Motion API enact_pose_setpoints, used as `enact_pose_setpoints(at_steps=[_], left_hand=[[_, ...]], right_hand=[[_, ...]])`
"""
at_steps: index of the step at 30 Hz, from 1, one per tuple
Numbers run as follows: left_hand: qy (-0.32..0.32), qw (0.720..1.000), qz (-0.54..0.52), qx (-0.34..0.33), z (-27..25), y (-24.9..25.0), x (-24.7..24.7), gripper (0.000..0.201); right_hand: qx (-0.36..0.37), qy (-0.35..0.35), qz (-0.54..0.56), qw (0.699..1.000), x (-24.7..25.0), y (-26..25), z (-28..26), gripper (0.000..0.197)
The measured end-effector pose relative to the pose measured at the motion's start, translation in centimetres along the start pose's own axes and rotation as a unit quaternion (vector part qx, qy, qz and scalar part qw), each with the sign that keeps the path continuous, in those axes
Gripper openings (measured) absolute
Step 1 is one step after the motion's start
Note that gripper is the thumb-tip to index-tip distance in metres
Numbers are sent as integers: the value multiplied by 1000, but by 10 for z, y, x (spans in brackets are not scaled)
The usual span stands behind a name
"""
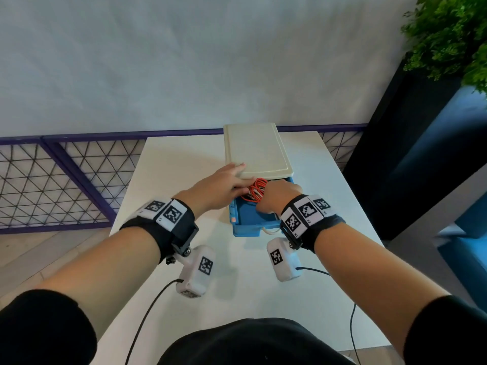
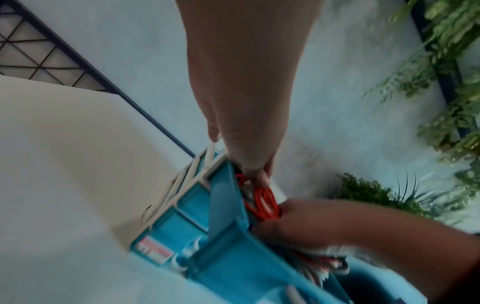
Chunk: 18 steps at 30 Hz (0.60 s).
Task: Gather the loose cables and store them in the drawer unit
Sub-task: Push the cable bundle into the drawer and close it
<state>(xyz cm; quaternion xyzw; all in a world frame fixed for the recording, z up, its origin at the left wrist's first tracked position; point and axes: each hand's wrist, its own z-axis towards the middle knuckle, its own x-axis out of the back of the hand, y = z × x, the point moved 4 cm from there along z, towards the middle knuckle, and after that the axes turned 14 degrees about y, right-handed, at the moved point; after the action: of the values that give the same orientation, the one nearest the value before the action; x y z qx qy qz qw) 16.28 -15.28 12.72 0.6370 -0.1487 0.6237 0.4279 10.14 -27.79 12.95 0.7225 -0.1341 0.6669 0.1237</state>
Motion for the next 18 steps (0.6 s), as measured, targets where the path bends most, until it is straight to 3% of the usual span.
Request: enact_pose_setpoints(at_steps=[3, 5, 7, 13, 18], left_hand=[[121, 992, -27, -4, -4, 3, -5, 34], [158, 987, -25, -5, -6, 5, -9, 30], [173, 984, -34, 13, -6, 4, -12, 28], [196, 979, -7, 51, 0, 9, -13, 22], [219, 973, 23, 67, 4, 13, -14, 20]], right_hand=[[-7, 14, 53, 998, -7, 0, 2, 65], [-24, 36, 75, 996, -10, 1, -2, 88], [-42, 64, 87, 993, -12, 2, -6, 98], [-19, 87, 106, 990, -9, 3, -19, 108], [15, 137, 4, 990, -11, 5, -32, 98]])
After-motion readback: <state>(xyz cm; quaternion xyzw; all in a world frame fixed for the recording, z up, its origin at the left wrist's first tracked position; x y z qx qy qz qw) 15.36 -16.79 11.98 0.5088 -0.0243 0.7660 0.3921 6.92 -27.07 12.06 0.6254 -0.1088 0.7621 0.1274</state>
